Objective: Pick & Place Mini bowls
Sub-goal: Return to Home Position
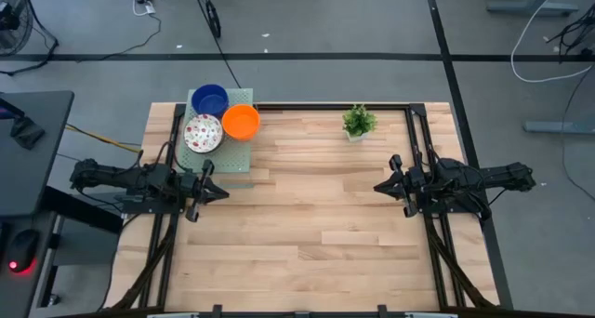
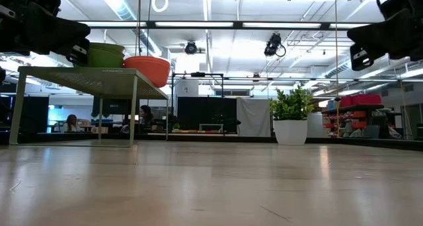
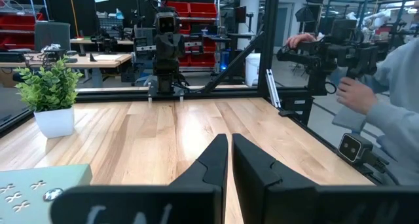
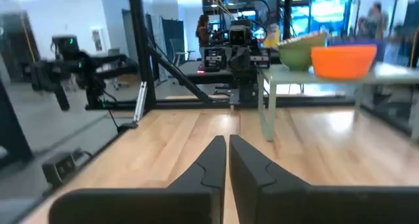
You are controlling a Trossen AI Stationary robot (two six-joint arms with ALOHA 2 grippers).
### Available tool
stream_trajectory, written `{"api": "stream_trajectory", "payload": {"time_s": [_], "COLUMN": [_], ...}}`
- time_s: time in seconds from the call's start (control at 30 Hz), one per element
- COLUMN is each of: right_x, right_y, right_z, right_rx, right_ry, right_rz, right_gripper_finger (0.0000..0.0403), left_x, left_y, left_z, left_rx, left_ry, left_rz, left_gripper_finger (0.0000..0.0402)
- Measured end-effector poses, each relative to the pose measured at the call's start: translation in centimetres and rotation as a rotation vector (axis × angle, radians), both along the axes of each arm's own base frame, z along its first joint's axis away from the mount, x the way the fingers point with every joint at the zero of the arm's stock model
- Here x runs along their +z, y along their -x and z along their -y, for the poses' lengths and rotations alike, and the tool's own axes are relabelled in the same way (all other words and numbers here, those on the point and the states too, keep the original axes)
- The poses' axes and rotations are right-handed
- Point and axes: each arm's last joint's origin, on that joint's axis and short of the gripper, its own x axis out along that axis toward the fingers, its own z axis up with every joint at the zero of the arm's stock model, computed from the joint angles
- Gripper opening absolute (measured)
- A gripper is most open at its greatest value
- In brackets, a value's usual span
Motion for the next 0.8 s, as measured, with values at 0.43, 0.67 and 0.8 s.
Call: {"api": "stream_trajectory", "payload": {"time_s": [0.43, 0.67, 0.8], "right_x": [-0.05, -0.05, -0.05], "right_y": [-0.07, -0.07, -0.07], "right_z": [1.03, 1.03, 1.03], "right_rx": [-0.106, -0.104, -0.102], "right_ry": [0.026, 0.001, -0.062], "right_rz": [-0.002, -0.005, -0.011], "right_gripper_finger": [0.0023, 0.0023, 0.0023], "left_x": [0.0, 0.0, 0.0], "left_y": [0.0, 0.0, 0.0], "left_z": [0.0, 0.0, 0.0], "left_rx": [0.0, 0.0, 0.0], "left_ry": [0.0, 0.0, 0.0], "left_rz": [0.0, 0.0, 0.0], "left_gripper_finger": [0.0028, 0.0028, 0.0028]}}
